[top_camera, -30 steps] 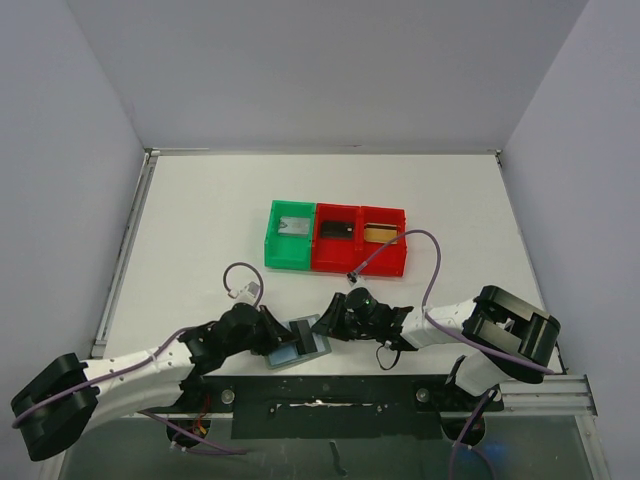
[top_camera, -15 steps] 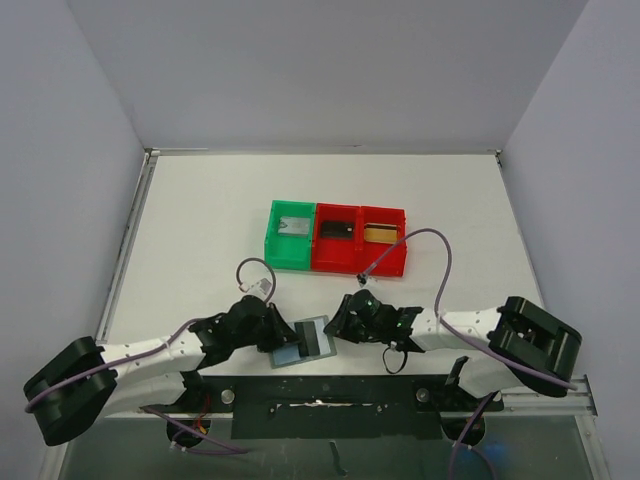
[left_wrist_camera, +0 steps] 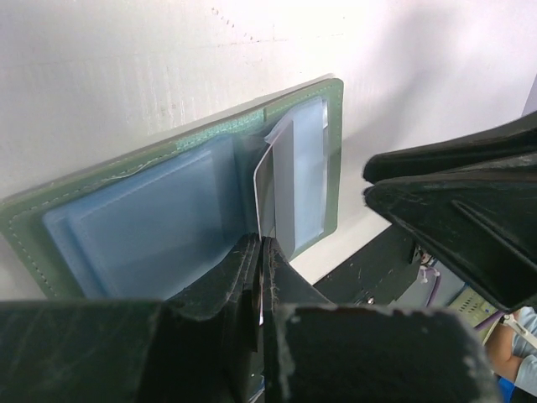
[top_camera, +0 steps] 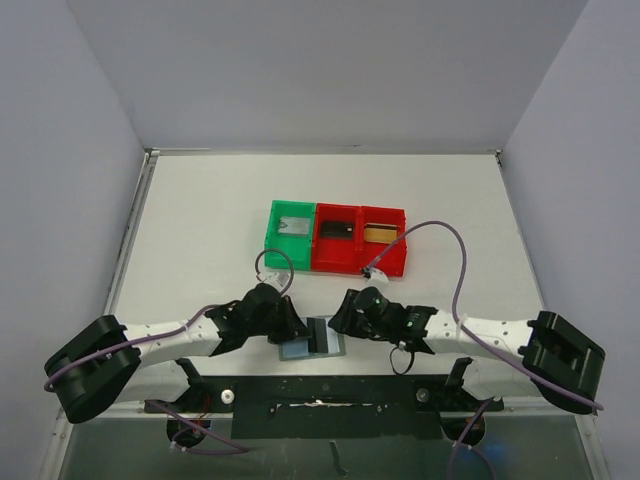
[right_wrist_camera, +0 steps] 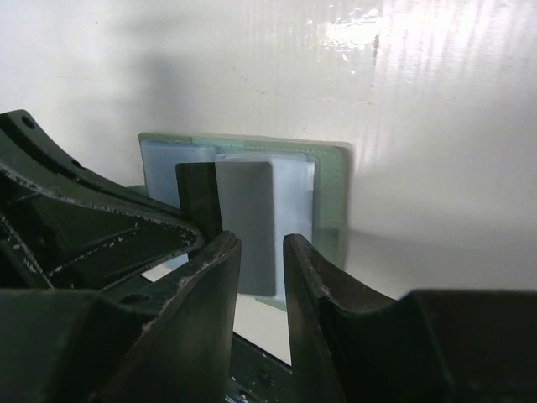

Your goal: Take the credit cards out of the card holder

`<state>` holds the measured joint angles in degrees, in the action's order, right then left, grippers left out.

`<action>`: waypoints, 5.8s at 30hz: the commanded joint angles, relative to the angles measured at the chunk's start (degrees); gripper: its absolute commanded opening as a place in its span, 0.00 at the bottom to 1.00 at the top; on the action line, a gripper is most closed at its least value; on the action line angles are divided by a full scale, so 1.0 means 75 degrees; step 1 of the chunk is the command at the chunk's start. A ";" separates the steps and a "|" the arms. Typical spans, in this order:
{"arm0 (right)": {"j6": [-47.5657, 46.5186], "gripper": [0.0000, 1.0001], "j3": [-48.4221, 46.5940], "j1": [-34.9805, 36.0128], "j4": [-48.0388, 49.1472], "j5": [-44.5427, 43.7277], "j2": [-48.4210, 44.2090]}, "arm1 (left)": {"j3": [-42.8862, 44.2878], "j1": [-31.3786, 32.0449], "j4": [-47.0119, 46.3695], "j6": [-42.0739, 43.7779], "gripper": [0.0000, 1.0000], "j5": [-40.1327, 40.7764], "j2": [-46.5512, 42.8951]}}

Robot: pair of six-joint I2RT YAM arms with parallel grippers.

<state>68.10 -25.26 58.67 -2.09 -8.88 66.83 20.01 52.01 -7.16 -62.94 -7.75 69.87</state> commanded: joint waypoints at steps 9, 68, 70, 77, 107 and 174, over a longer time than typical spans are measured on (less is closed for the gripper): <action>0.0394 0.28 -0.0905 0.0240 0.0055 0.0214 0.2028 | -0.0088 -0.0148 0.0413 0.0043 0.09 -0.0006 -0.0629; -0.0174 0.82 0.0341 -0.0031 0.1919 -0.0312 -0.1002 | -0.0711 -0.0770 -0.0118 -0.0489 0.00 -0.0305 -0.3456; -0.0162 0.83 0.0694 -0.0122 0.2386 -0.0207 -0.1348 | -0.0945 -0.0770 -0.0580 -0.0770 0.00 -0.0391 -0.3547; 0.0009 0.78 0.2062 -0.0901 0.4792 0.1242 -0.2035 | -0.1635 -0.0775 -0.1907 -0.1423 0.00 -0.0541 -0.3783; 0.0361 0.50 0.1674 -0.1682 0.7506 0.4052 0.0062 | -0.1453 -0.0770 -0.3320 -0.0966 0.00 -0.1270 -0.3567; -0.4929 0.00 -0.0497 -0.1064 0.0350 -0.0551 -0.3531 | 0.2072 -0.1494 0.4308 0.3360 0.71 0.0863 -0.3422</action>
<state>45.30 -25.36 46.59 11.25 5.34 43.29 32.01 44.45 17.12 -45.15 -5.04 43.05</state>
